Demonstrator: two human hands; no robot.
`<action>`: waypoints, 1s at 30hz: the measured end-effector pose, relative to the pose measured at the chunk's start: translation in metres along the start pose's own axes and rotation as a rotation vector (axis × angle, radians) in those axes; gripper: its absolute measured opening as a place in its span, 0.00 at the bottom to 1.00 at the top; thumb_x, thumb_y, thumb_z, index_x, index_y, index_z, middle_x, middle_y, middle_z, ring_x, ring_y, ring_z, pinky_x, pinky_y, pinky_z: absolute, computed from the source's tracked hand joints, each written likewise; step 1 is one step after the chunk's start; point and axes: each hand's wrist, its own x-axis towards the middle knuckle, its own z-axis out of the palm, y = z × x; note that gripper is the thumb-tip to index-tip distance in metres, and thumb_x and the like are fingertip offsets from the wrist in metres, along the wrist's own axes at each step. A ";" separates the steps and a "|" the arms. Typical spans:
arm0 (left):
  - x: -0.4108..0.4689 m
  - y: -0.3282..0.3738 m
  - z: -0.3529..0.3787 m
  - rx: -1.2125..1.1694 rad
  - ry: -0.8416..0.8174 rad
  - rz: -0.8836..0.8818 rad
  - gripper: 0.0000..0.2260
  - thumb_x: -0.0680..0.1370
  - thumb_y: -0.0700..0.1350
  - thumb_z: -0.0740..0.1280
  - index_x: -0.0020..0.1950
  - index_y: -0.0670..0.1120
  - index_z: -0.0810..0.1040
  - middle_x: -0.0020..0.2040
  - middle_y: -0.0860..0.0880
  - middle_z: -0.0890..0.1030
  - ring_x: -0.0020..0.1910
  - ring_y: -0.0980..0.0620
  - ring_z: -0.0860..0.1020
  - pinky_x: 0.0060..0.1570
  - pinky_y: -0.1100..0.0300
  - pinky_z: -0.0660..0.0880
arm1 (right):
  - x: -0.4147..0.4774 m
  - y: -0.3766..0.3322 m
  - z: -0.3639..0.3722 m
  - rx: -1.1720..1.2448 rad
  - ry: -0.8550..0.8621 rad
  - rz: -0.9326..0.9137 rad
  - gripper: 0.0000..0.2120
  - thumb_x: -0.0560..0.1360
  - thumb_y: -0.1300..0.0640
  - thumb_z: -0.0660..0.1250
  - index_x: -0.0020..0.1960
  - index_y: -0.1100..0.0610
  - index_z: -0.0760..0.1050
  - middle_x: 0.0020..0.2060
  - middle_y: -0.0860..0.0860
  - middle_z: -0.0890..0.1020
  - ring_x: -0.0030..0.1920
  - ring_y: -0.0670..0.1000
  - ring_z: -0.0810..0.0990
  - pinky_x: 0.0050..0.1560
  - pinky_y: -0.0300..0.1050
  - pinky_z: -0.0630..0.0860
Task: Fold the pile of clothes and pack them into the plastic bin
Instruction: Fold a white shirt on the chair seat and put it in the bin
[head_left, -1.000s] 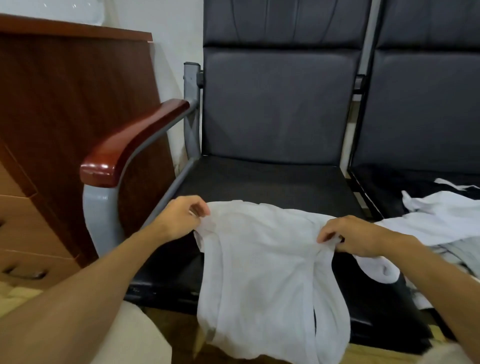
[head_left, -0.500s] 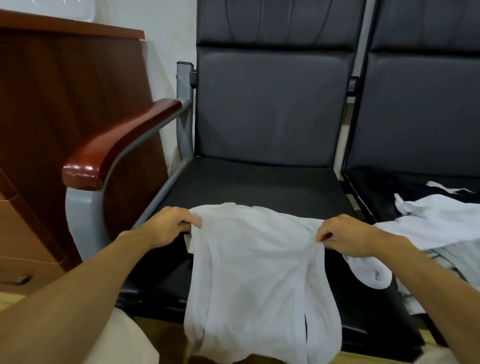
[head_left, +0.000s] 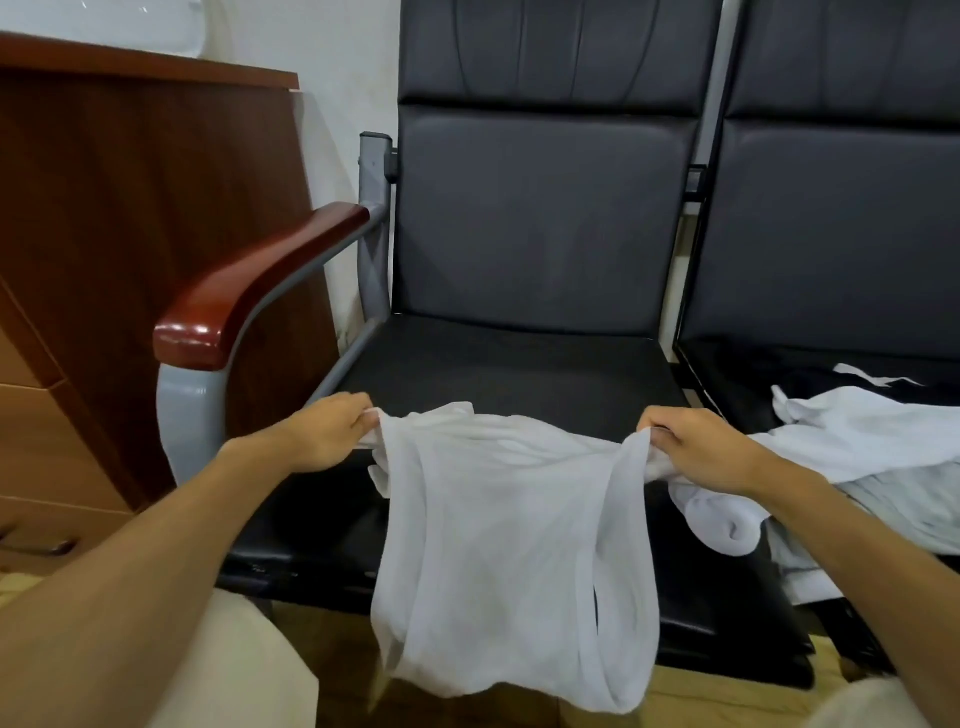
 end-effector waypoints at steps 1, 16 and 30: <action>-0.005 -0.003 -0.004 0.031 -0.069 -0.004 0.08 0.84 0.46 0.54 0.50 0.48 0.71 0.47 0.49 0.73 0.47 0.51 0.73 0.49 0.59 0.67 | -0.004 -0.001 -0.001 0.006 -0.015 0.023 0.12 0.80 0.63 0.58 0.41 0.52 0.74 0.42 0.53 0.80 0.45 0.53 0.78 0.49 0.47 0.76; -0.074 0.030 -0.026 -0.457 0.459 0.126 0.05 0.80 0.42 0.64 0.51 0.45 0.80 0.48 0.52 0.77 0.47 0.56 0.74 0.44 0.69 0.66 | -0.045 -0.063 -0.016 0.329 -0.014 0.135 0.19 0.81 0.61 0.57 0.32 0.53 0.65 0.31 0.48 0.68 0.35 0.47 0.66 0.41 0.42 0.63; -0.141 0.133 -0.135 -0.796 0.300 0.146 0.10 0.82 0.43 0.56 0.46 0.49 0.75 0.52 0.47 0.78 0.54 0.48 0.76 0.58 0.50 0.71 | -0.109 -0.162 -0.130 1.157 -0.039 0.182 0.14 0.76 0.56 0.65 0.34 0.59 0.81 0.36 0.56 0.82 0.39 0.55 0.81 0.48 0.52 0.76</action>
